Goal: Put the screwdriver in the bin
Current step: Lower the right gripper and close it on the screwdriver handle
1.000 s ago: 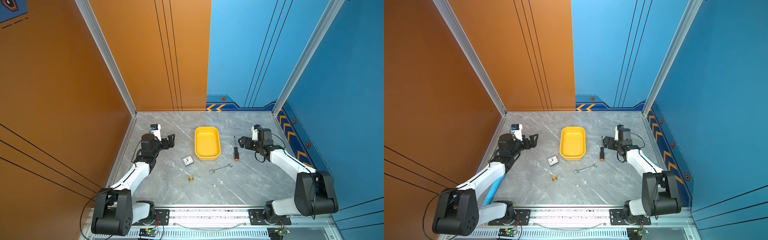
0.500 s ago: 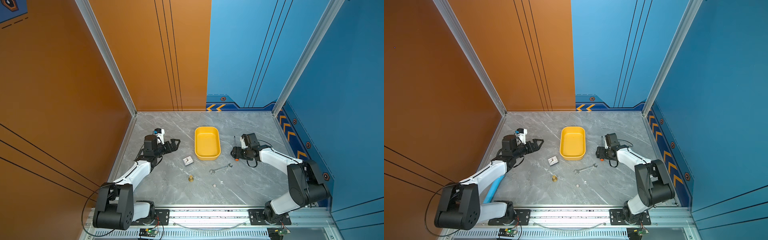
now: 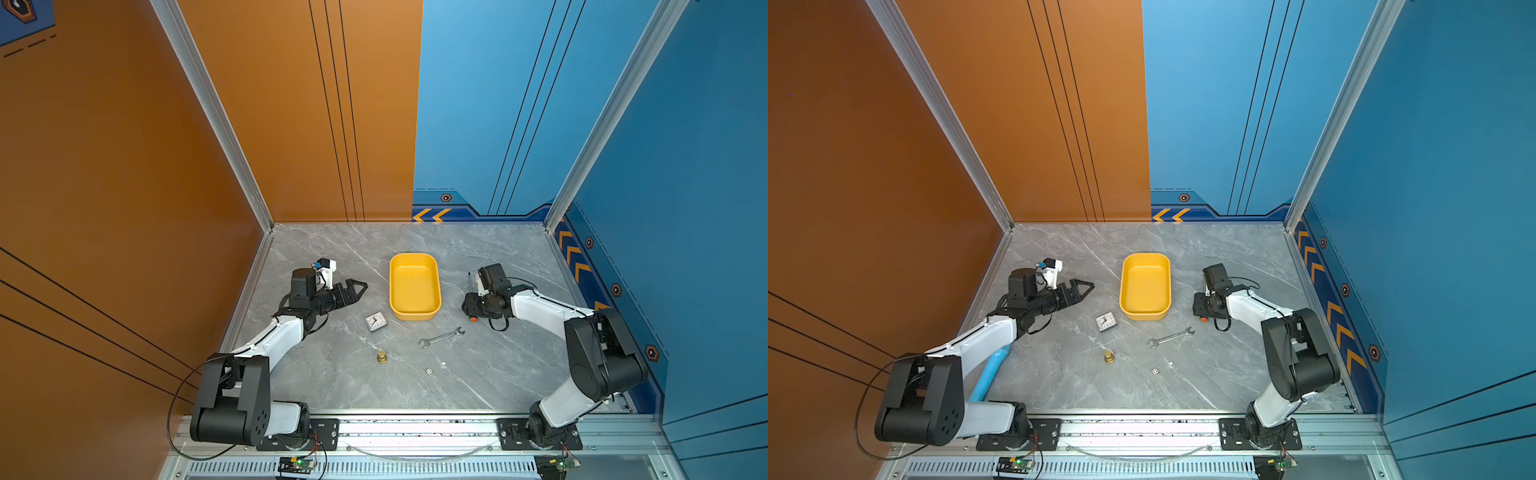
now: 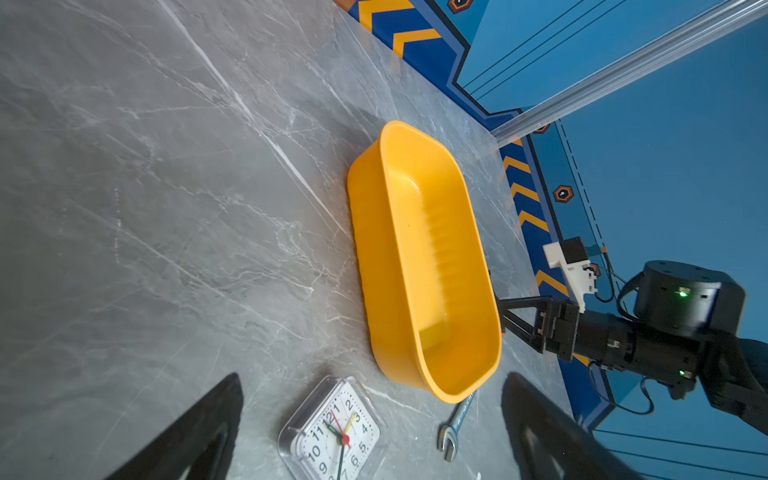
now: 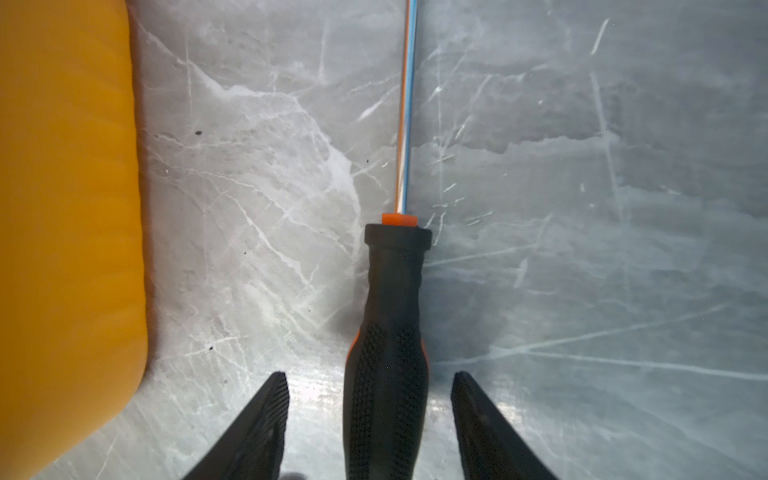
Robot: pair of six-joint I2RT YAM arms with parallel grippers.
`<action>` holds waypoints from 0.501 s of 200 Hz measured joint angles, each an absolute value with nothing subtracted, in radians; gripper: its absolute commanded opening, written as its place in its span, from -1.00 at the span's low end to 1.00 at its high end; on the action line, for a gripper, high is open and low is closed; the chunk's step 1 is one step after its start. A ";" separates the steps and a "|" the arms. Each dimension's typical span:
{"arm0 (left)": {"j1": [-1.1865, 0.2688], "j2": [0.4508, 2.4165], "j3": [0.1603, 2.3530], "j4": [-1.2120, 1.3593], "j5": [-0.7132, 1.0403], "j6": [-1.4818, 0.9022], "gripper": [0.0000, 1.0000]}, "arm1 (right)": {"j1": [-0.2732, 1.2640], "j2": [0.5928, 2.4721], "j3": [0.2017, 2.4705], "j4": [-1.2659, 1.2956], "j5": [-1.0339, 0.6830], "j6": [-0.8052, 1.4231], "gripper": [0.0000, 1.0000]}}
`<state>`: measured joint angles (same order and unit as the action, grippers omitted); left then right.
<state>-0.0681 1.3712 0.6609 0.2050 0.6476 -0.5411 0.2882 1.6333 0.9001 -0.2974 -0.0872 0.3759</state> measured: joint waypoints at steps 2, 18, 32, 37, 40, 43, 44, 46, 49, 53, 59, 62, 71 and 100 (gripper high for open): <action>-0.069 1.374 0.664 0.205 0.653 -0.543 0.96 | 0.288 1.635 0.900 -0.298 -0.085 0.376 0.14; -0.073 1.391 0.683 0.206 0.682 -0.552 0.96 | 0.289 1.646 0.907 -0.307 -0.082 0.376 0.11; -0.076 1.401 0.690 0.206 0.694 -0.559 0.96 | 0.290 1.654 0.909 -0.308 -0.081 0.377 0.09; -0.077 1.403 0.690 0.206 0.696 -0.562 0.96 | 0.292 1.655 0.909 -0.308 -0.081 0.377 0.08; -0.077 1.404 0.690 0.205 0.696 -0.564 0.96 | 0.292 1.655 0.909 -0.308 -0.081 0.377 0.07; -0.078 1.405 0.690 0.205 0.697 -0.566 0.96 | 0.293 1.656 0.909 -0.308 -0.080 0.377 0.05; -0.078 1.405 0.690 0.205 0.697 -0.567 0.96 | 0.294 1.656 0.909 -0.308 -0.080 0.377 0.05; -0.078 1.405 0.690 0.204 0.697 -0.567 0.96 | 0.294 1.657 0.909 -0.308 -0.080 0.377 0.04; -0.079 1.406 0.690 0.204 0.697 -0.569 0.95 | 0.294 1.657 0.909 -0.308 -0.079 0.376 0.03; -0.080 1.407 0.690 0.204 0.697 -0.570 0.96 | 0.296 1.658 0.909 -0.308 -0.078 0.376 0.00; -0.080 1.407 0.690 0.205 0.697 -0.573 0.96 | 0.297 1.659 0.910 -0.308 -0.076 0.377 -0.03; -0.080 1.407 0.690 0.204 0.697 -0.574 0.96 | 0.297 1.660 0.910 -0.308 -0.075 0.377 -0.05; -0.080 1.407 0.690 0.205 0.697 -0.577 0.96 | 0.299 1.662 0.910 -0.308 -0.074 0.376 -0.15; -0.082 1.420 0.690 0.204 0.696 -0.589 0.96 | 0.299 1.673 0.916 -0.318 -0.067 0.381 -0.46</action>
